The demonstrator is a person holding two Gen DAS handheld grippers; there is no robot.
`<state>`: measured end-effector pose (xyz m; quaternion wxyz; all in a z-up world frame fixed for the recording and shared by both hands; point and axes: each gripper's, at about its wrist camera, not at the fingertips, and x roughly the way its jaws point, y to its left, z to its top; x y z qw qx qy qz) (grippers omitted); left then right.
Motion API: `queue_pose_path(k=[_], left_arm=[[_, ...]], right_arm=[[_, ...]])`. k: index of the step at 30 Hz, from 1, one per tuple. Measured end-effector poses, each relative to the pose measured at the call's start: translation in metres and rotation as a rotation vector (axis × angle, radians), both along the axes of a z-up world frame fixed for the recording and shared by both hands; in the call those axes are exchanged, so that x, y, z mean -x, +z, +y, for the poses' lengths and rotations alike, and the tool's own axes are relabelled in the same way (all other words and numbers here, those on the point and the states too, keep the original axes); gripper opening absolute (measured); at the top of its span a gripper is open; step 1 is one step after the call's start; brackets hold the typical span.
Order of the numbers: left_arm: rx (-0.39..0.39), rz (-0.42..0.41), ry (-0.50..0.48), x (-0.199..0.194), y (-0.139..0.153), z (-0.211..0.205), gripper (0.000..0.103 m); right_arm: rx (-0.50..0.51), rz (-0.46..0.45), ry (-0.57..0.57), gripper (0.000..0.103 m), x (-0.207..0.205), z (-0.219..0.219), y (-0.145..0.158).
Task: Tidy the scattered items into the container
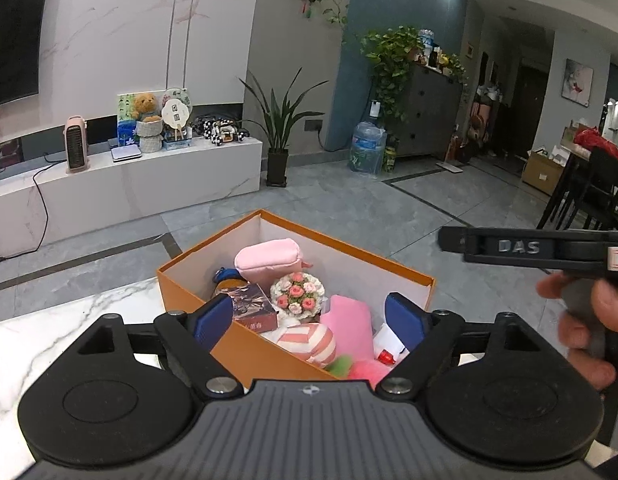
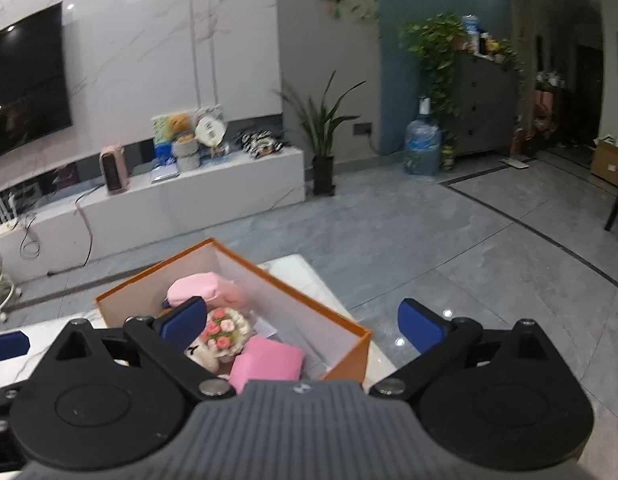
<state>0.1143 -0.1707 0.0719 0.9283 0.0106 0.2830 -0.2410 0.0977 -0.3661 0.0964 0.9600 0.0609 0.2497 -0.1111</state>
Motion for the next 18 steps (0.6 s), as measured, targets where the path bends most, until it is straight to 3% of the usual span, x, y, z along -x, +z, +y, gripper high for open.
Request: queue_pose_path(k=[6,18], left_arm=[[0.024,0.074,0.056,-0.005,-0.014,0.008,0.102],[-0.051,0.115,0.13,-0.001,-0.021,0.014,0.103]], right_arm=[[-0.009,0.062,-0.066,0.102,0.009,0.0,-0.019],[-0.01,0.096,-0.106,0.102,0.019,0.017,-0.03]])
